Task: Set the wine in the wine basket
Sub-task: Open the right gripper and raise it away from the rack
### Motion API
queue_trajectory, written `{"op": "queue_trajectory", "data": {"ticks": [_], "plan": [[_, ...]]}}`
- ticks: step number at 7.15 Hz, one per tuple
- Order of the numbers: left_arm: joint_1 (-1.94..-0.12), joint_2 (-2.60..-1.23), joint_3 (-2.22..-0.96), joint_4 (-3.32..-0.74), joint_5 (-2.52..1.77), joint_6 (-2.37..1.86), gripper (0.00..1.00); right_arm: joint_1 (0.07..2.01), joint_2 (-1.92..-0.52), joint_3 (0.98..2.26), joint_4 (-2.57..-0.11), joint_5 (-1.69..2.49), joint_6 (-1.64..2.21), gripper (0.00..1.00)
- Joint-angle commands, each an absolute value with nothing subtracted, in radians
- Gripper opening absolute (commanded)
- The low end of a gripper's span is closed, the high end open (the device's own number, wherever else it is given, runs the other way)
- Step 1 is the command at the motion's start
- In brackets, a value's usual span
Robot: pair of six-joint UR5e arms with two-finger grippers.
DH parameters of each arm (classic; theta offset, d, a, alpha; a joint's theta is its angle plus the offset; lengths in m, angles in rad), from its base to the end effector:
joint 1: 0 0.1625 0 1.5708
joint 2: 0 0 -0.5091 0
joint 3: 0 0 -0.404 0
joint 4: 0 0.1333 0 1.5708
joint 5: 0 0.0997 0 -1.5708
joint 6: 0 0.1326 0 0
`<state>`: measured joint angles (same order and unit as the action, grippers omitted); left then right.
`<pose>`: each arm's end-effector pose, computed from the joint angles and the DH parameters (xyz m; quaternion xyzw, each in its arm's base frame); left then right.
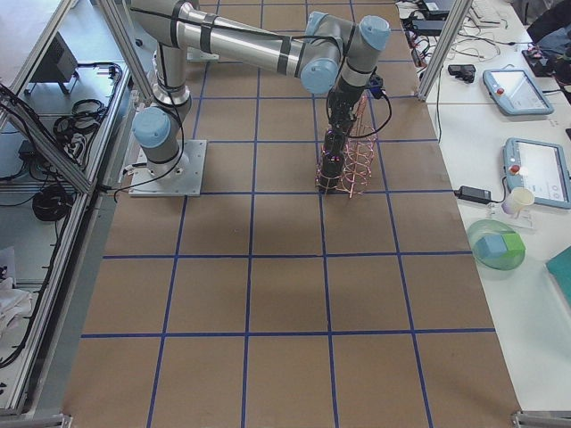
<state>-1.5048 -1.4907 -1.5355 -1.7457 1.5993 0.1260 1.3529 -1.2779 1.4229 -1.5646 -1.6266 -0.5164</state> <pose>-0.0994 -0.4598 0.5782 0.0304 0.9990 0.0310 0.0113 -0.0123 -0.6378 0.4456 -0.1503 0.9854 0.0805 0.0011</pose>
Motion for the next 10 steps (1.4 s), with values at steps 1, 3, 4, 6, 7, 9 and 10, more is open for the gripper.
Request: {"op": "queue_trajectory", "data": {"ticks": [1,3,4,6,7,9,10], "plan": [[-1.505,-1.489,-1.536,-1.746,1.600,0.126,1.00,1.354,-1.305,1.424,-1.557,-1.635,-0.515,0.99],[-1.505,-1.489,-1.536,-1.746,1.600,0.126,1.00,1.355,-1.376,1.424,-1.527,-1.632,-0.515,0.99],[-1.505,-1.489,-1.536,-1.746,1.600,0.126,1.00,1.355,-1.440,1.424,-1.525,-1.626,-0.509,0.99],[-1.505,-1.489,-1.536,-1.746,1.598,0.127,1.00,1.389,-1.547,1.424,-1.522,-1.621,-0.300,0.99],[-1.505,-1.489,-1.536,-1.746,1.598,0.126,1.00,1.452,-1.574,1.424,-1.523,-1.600,-0.237,0.99],[-1.505,-1.489,-1.536,-1.746,1.598,0.126,1.00,1.563,-1.580,1.425,-1.520,-1.595,-0.059,0.99],[-1.505,-1.489,-1.536,-1.746,1.598,0.126,1.00,1.572,-1.578,1.431,-1.519,-1.586,-0.046,0.99]]}}
